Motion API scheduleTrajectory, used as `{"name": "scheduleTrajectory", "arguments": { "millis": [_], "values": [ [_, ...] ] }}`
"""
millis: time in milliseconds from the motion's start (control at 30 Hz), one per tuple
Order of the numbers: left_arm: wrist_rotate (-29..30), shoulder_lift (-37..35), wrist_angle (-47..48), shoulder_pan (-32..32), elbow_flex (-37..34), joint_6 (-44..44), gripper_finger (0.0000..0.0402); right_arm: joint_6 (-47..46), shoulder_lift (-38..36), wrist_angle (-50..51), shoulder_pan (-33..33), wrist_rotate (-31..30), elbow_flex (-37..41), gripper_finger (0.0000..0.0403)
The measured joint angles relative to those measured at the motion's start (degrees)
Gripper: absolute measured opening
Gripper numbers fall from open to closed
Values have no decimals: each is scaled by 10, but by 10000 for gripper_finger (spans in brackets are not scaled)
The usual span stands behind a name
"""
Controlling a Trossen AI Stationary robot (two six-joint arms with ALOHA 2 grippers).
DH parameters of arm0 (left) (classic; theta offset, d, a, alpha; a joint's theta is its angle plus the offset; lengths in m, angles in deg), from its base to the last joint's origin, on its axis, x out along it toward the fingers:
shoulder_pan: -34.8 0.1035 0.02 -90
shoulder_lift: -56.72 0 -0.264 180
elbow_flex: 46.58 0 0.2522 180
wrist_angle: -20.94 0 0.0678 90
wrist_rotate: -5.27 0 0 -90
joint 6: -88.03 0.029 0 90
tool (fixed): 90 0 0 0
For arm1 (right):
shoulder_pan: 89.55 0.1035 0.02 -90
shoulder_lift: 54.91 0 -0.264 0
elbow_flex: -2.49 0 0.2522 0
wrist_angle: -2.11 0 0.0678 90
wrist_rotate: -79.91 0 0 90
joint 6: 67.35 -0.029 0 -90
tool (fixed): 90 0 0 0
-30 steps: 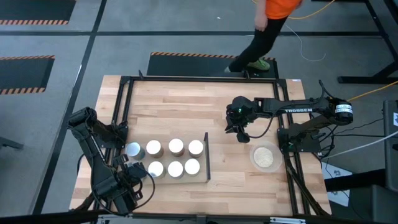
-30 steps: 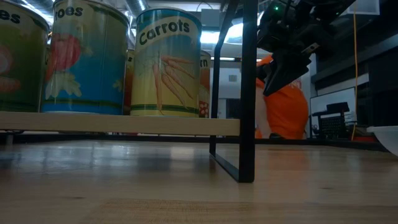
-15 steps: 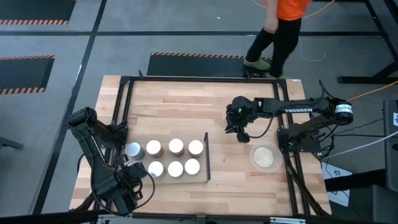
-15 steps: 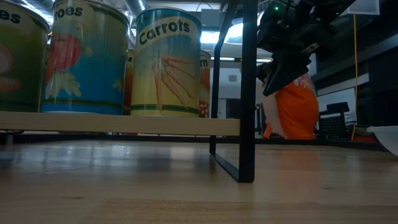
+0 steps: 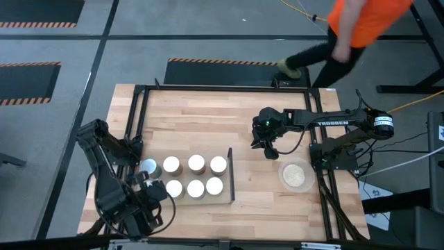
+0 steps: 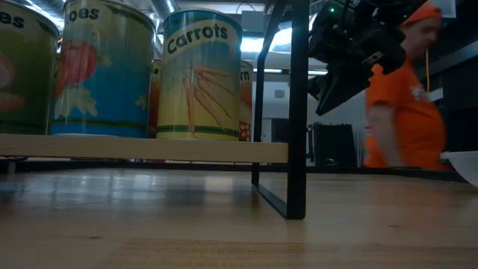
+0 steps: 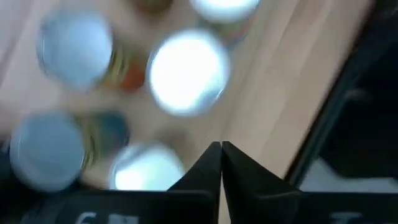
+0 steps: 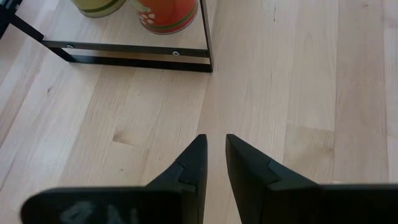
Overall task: Pick and place cans onto a shelf
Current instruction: Return to Home Position
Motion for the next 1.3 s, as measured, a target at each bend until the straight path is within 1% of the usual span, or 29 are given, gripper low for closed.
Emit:
{"name": "scheduleTrajectory", "arguments": {
  "millis": [67,133,233,300,433,567,700,833,900,933,1000,1067,1200,1300],
  "values": [
    [50,0,-5,9,31,25,4,0,0,0,0,0,0,63],
    [107,0,-11,19,61,69,4,0,0,0,0,0,0,63],
    [181,0,-31,43,99,175,1,0,0,0,0,0,0,63],
    [219,0,-45,64,126,257,2,0,0,0,0,0,0,63],
    [258,0,-91,122,171,436,1,0,0,0,0,0,0,63],
    [299,0,-110,168,229,583,1,0,0,0,0,0,0,63],
    [330,0,-108,193,299,694,1,0,0,0,0,0,0,63],
    [340,0,-94,194,367,781,2,0,0,0,0,0,0,63],
    [339,-3,-76,188,388,801,2,0,0,0,0,0,0,63],
    [340,-11,-70,184,387,807,1,0,0,0,0,0,0,63],
    [338,-34,-62,175,372,808,1,0,0,-1,0,0,0,63],
    [338,-57,-49,169,355,790,3,0,0,-2,0,0,0,63],
    [338,-97,-43,161,297,746,4,0,0,-3,0,0,0,63],
    [348,-135,-45,159,234,711,1,0,0,-3,0,0,0,63]
  ]
}}
